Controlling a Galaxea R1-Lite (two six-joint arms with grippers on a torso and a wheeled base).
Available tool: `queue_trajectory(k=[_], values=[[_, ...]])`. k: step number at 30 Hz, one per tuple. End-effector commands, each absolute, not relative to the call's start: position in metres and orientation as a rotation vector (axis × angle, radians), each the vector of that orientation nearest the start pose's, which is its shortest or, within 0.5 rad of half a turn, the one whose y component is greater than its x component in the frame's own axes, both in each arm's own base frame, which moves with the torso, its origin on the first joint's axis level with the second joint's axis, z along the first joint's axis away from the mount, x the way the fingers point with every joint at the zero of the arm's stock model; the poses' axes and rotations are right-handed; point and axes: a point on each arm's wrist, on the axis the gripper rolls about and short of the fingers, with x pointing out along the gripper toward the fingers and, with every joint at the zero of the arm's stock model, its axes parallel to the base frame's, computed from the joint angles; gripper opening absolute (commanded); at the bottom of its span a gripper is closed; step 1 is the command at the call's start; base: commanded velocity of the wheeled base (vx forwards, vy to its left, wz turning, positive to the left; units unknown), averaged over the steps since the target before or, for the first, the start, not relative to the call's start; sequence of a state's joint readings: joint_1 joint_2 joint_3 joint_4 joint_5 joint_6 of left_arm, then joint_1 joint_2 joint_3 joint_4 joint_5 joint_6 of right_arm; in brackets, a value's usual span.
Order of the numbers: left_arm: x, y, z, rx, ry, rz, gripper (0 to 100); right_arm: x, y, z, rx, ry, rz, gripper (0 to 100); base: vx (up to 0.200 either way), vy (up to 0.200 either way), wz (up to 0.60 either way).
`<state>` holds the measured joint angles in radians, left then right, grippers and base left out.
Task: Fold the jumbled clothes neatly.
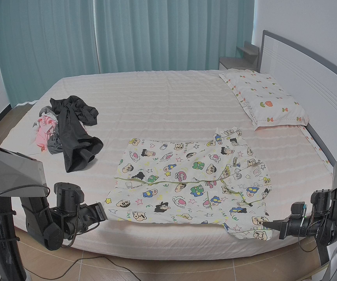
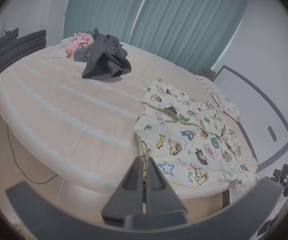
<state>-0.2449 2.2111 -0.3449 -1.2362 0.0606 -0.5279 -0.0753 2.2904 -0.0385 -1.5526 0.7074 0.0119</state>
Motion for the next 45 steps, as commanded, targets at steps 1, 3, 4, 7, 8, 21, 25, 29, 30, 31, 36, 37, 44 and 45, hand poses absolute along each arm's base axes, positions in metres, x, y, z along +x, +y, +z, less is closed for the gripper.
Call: queue_trajectory(k=[1, 3, 4, 7, 8, 21, 25, 29, 30, 31, 36, 37, 44, 45], values=[[0.286, -0.069, -0.001, -0.422, 0.605, -0.019, 0, 0.237, -0.003, -0.005, 0.286, 0.558, 0.6, 0, 0.0, 0.0, 0.0], [0.292, -0.071, 0.001, -0.422, 0.602, -0.02, 0, 0.244, -0.003, -0.003, 0.286, 0.536, 0.599, 0, 0.0, 0.0, 0.0], [0.294, -0.071, 0.001, -0.421, 0.608, -0.018, 0, 0.248, -0.004, -0.003, 0.284, 0.525, 0.598, 0, 0.0, 0.0, 0.0], [0.306, -0.074, 0.008, -0.421, 0.623, -0.013, 0, 0.261, -0.004, -0.004, 0.311, 0.503, 0.585, 0, 0.0, 0.0, 0.0], [0.309, -0.075, 0.01, -0.42, 0.628, -0.013, 0, 0.265, -0.004, -0.004, 0.321, 0.497, 0.581, 0, 0.0, 0.0, 0.0], [0.35, -0.085, 0.009, -0.471, 0.735, 0.043, 0, 0.312, -0.007, -0.015, 0.359, 0.42, 0.533, 0, 0.0, 0.0, 0.0], [0.362, -0.083, -0.001, -0.473, 0.752, 0.06, 0, 0.327, -0.008, -0.017, 0.359, 0.393, 0.515, 0, 0.0, 0.0, 0.0], [0.373, -0.081, -0.007, -0.487, 0.764, 0.084, 0, 0.341, -0.005, -0.021, 0.391, 0.397, 0.481, 0, 0.0, 0.0, 0.0], [0.376, -0.082, -0.007, -0.502, 0.76, 0.09, 0, 0.346, -0.005, -0.023, 0.395, 0.39, 0.468, 0, 0.0, 0.0, 0.0], [0.378, -0.082, -0.006, -0.507, 0.757, 0.092, 0, 0.348, -0.005, -0.024, 0.397, 0.388, 0.465, 0, 0.0, 0.0, 0.0], [0.39, -0.086, 0.001, -0.518, 0.744, 0.09, 0, 0.36, -0.008, -0.031, 0.399, 0.398, 0.424, 0, 0.0, 0.0, 0.0], [0.393, -0.086, 0.003, -0.518, 0.74, 0.09, 0, 0.363, -0.009, -0.031, 0.398, 0.397, 0.416, 0, 0.0, 0.0, 0.0], [0.411, -0.09, 0.003, -0.515, 0.752, 0.098, 0, 0.376, -0.011, -0.032, 0.393, 0.389, 0.371, 0, 0.0, 0.0, 0.0], [0.415, -0.091, 0.002, -0.513, 0.755, 0.104, 0, 0.379, -0.012, -0.033, 0.391, 0.383, 0.366, 0, 0.0, 0.0, 0.0]])
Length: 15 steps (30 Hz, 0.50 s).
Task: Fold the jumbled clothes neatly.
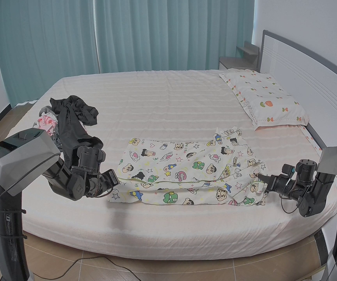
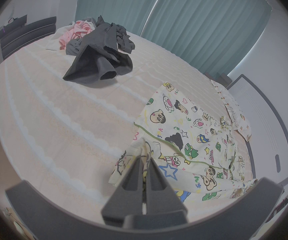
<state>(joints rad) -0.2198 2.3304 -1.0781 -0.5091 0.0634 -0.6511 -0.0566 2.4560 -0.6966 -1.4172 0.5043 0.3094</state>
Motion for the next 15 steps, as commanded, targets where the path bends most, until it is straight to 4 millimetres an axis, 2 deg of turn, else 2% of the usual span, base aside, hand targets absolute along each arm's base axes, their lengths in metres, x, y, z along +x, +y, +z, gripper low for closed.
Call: queue_trajectory(k=[1, 6, 15], values=[[0.418, -0.092, 0.001, -0.51, 0.758, 0.107, 0, 0.381, -0.012, -0.035, 0.393, 0.386, 0.36, 0, 0.0, 0.0, 0.0], [0.435, -0.097, -0.002, -0.495, 0.744, 0.136, 0, 0.391, -0.013, -0.037, 0.396, 0.387, 0.333, 0, 0.0, 0.0, 0.0], [0.449, -0.11, -0.003, -0.487, 0.737, 0.122, 0, 0.4, -0.014, -0.043, 0.416, 0.405, 0.316, 0, 0.0, 0.0, 0.0]])
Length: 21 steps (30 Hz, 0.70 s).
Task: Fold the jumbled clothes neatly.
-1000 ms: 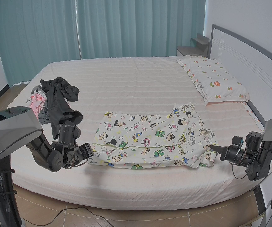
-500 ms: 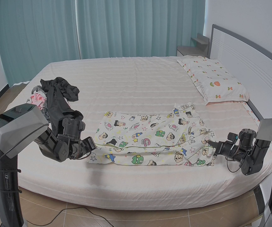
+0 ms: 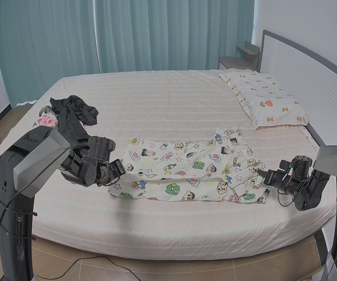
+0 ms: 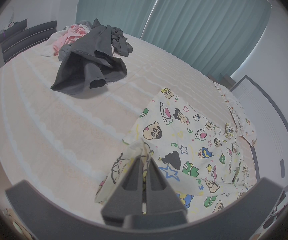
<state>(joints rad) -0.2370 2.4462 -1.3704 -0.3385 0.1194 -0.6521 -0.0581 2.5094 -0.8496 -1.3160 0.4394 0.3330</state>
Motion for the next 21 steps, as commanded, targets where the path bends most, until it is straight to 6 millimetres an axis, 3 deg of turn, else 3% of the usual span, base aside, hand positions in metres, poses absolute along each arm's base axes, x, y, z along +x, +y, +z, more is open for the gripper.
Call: queue_trajectory(k=[1, 11, 21], values=[[0.451, -0.113, -0.002, -0.486, 0.736, 0.117, 0, 0.4, -0.014, -0.044, 0.418, 0.414, 0.313, 0, 0.0, 0.0, 0.0], [0.464, -0.131, 0.011, -0.526, 0.677, 0.12, 0, 0.405, -0.016, -0.046, 0.414, 0.4, 0.284, 0, 0.0, 0.0, 0.0], [0.473, -0.133, 0.0, -0.517, 0.658, 0.153, 0, 0.408, -0.02, -0.049, 0.414, 0.399, 0.264, 0, 0.0, 0.0, 0.0]])
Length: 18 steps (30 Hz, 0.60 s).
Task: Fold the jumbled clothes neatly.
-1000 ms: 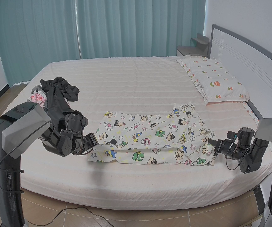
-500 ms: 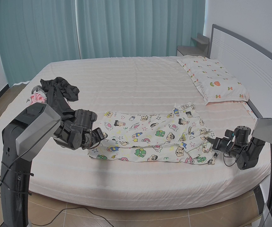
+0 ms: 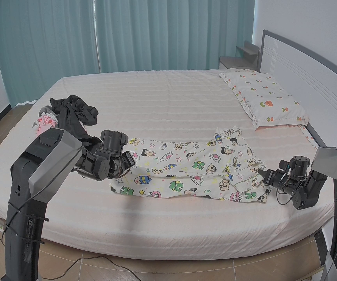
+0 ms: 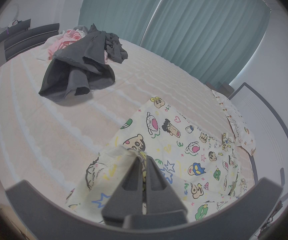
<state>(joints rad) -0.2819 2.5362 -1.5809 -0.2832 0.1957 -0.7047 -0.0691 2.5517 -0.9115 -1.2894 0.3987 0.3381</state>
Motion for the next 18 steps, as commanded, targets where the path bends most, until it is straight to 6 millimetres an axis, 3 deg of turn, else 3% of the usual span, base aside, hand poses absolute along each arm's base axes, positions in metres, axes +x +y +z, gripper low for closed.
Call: queue_trajectory(k=[1, 6, 7, 8, 9, 18], values=[[0.473, -0.133, -0.001, -0.522, 0.658, 0.155, 0, 0.407, -0.021, -0.051, 0.416, 0.405, 0.26, 0, 0.0, 0.0, 0.0], [0.475, -0.133, -0.004, -0.521, 0.667, 0.16, 0, 0.409, -0.022, -0.053, 0.416, 0.405, 0.258, 0, 0.0, 0.0, 0.0], [0.476, -0.133, -0.004, -0.528, 0.666, 0.161, 100, 0.409, -0.022, -0.054, 0.416, 0.405, 0.258, 0, 0.0, 0.0, 0.0], [0.476, -0.133, -0.004, -0.528, 0.666, 0.161, 100, 0.409, -0.022, -0.054, 0.416, 0.405, 0.258, 0, 0.0, 0.0, 0.0], [0.478, -0.134, -0.002, -0.553, 0.663, 0.17, 100, 0.409, -0.022, -0.054, 0.417, 0.405, 0.26, 100, 0.0, 0.0, 0.0], [0.482, -0.122, -0.001, -0.597, 0.654, 0.245, 100, 0.407, -0.029, -0.049, 0.424, 0.384, 0.216, 100, 0.0, 0.0, 0.0]])
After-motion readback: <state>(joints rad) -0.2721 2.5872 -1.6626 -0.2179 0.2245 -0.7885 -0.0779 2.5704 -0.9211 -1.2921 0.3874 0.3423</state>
